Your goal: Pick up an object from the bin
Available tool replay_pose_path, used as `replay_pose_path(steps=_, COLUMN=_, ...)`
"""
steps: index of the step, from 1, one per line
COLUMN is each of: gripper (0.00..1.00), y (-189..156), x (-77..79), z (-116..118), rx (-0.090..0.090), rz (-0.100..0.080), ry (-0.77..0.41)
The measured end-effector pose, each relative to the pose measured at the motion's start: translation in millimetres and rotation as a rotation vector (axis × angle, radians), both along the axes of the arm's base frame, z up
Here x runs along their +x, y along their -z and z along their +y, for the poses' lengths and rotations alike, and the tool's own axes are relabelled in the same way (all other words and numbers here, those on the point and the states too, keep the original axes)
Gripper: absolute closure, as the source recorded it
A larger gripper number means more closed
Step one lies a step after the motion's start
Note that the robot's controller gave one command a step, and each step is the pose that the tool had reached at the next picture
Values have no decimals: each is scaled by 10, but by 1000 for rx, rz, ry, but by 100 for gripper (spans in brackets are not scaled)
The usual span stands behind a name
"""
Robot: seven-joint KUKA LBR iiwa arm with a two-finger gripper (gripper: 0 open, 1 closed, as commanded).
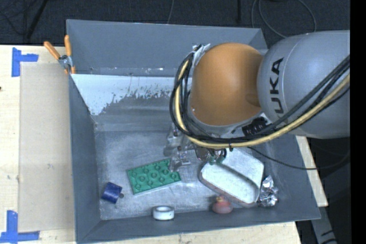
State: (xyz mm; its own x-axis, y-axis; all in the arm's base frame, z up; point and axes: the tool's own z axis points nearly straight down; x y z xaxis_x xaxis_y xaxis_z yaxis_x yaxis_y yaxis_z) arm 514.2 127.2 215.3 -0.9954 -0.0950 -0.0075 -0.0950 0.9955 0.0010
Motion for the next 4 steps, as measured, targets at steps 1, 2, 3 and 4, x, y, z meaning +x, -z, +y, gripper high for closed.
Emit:
replay_pose_path(steps=1, gripper=100, y=1102, x=23, z=54, rx=-3, rz=17, ry=106)
replay_pose_path(steps=2, gripper=100, y=924, x=-56, z=63, rx=-1, rz=10, ry=114)
replay_pose_path(steps=3, gripper=100, y=474, x=-27, z=98, rx=1, rz=4, ry=122)
replay_pose_path(steps=4, gripper=100, y=1292, x=-56, z=152, rx=-1, rz=10, ry=42)
